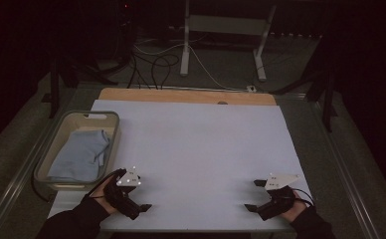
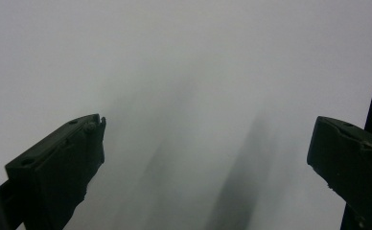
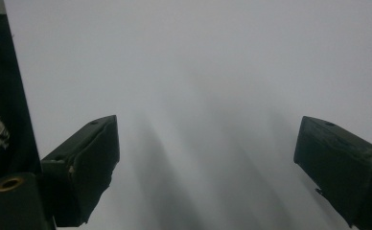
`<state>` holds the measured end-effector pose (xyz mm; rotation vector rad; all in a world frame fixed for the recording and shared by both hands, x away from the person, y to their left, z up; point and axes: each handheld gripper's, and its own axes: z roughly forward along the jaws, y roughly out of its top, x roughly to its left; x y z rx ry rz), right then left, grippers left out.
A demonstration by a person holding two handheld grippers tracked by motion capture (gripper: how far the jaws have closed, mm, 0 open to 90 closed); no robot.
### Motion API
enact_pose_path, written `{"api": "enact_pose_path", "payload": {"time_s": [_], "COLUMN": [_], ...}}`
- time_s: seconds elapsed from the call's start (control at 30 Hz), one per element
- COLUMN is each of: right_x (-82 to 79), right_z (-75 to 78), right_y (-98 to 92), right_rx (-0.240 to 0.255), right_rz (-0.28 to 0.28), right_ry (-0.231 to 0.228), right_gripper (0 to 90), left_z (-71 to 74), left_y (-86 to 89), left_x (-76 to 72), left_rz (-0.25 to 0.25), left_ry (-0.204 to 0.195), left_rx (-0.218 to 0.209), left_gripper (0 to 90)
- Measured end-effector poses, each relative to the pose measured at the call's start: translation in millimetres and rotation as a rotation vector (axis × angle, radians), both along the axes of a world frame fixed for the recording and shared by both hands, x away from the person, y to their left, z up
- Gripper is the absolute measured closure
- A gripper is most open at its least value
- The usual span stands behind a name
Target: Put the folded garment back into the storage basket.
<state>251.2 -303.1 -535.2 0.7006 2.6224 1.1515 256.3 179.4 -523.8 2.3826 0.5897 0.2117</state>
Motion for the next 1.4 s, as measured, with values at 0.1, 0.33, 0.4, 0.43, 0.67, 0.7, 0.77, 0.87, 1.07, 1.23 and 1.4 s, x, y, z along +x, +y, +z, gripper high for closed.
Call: {"api": "enact_pose_path", "payload": {"time_s": [0.1,0.33,0.4,0.43,0.67,0.7,0.77,0.87,1.07,1.23,1.4], "right_x": [-2.2,-0.7,-0.4,-0.4,1.1,1.3,1.8,2.6,1.3,0.6,0.9], "right_z": [-3.4,-7.2,-7.1,-7.1,-4.2,-3.8,-3.6,-3.7,-1.9,-1.0,-2.5], "right_y": [-5.7,-4.8,-3.5,-3.5,-1.6,-0.6,1.3,2.7,3.0,1.8,2.0], "right_rx": [0.007,0.005,0.004,0.004,0.027,0.024,0.022,0.020,0.024,0.026,0.024], "right_rz": [-0.002,-0.004,-0.006,-0.006,-0.001,-0.002,0.003,0.006,0.006,0.005,0.002], "right_ry": [0.005,0.008,0.006,0.006,-0.016,-0.016,-0.017,-0.020,-0.024,-0.028,-0.021], "right_gripper": [8.5,8.5,8.5,8.5,8.5,8.5,8.5,8.5,8.5,8.5,8.5], "left_z": [-2.0,-5.2,-5.9,-5.9,-8.9,-8.9,-9.5,-9.6,-11.9,-10.8,-12.1], "left_y": [0.4,-0.1,0.8,0.8,2.1,2.9,3.7,6.8,14.7,18.6,16.7], "left_x": [-0.7,-1.6,-1.5,-1.5,-1.6,-1.5,-1.9,-2.4,-3.6,-4.2,-4.6], "left_rz": [0.003,-0.003,-0.008,-0.008,-0.009,-0.014,-0.010,-0.015,-0.016,-0.012,-0.021], "left_ry": [0.004,0.007,0.008,0.008,0.009,0.005,0.003,0.000,-0.009,-0.010,-0.004], "left_rx": [-0.001,0.004,0.007,0.007,-0.009,-0.007,-0.010,-0.023,-0.071,-0.076,-0.068], "left_gripper": [0.0,0.0,0.0,0.0,0.0,0.0,0.0,0.0,0.0,0.0,0.0]}}
